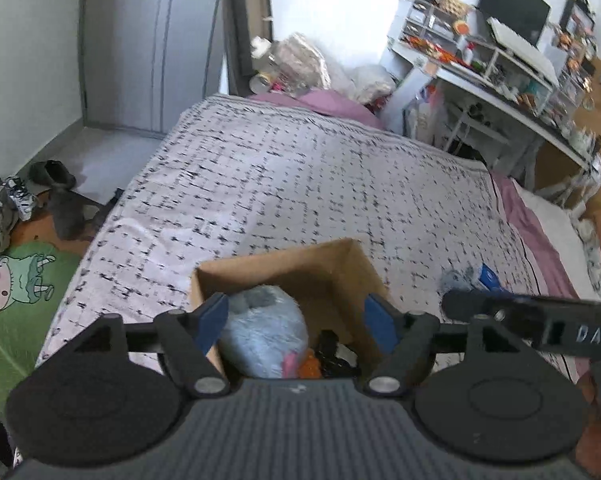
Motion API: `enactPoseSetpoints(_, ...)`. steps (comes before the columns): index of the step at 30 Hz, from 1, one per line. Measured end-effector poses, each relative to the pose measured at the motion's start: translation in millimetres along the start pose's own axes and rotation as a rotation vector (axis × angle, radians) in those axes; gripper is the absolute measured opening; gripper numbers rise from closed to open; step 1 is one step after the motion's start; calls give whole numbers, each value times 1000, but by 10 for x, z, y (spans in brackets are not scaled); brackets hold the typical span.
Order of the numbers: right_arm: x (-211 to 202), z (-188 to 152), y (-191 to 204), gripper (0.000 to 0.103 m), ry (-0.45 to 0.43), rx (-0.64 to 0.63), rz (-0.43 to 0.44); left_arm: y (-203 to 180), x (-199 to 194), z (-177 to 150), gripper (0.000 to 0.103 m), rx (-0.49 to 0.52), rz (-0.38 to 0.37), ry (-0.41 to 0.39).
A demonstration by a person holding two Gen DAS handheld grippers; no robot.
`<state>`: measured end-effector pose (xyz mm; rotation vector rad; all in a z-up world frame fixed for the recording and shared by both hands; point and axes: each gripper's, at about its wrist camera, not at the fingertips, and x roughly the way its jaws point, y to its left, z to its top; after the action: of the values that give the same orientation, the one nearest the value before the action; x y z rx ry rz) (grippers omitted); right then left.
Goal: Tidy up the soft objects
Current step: 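Carry fluffy blue plush into cardboard box with both tools and open grippers, then move left tool toward small blue plush while right tool approaches blue tissue pack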
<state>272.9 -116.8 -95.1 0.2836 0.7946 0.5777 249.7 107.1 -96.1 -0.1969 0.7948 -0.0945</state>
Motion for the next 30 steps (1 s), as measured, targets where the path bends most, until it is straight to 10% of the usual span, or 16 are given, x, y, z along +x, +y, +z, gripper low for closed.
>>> enactPoseSetpoints(30, -928, 46, -1341, 95, -116, 129, -112, -1456, 269, 286, 103, 131, -10, 98)
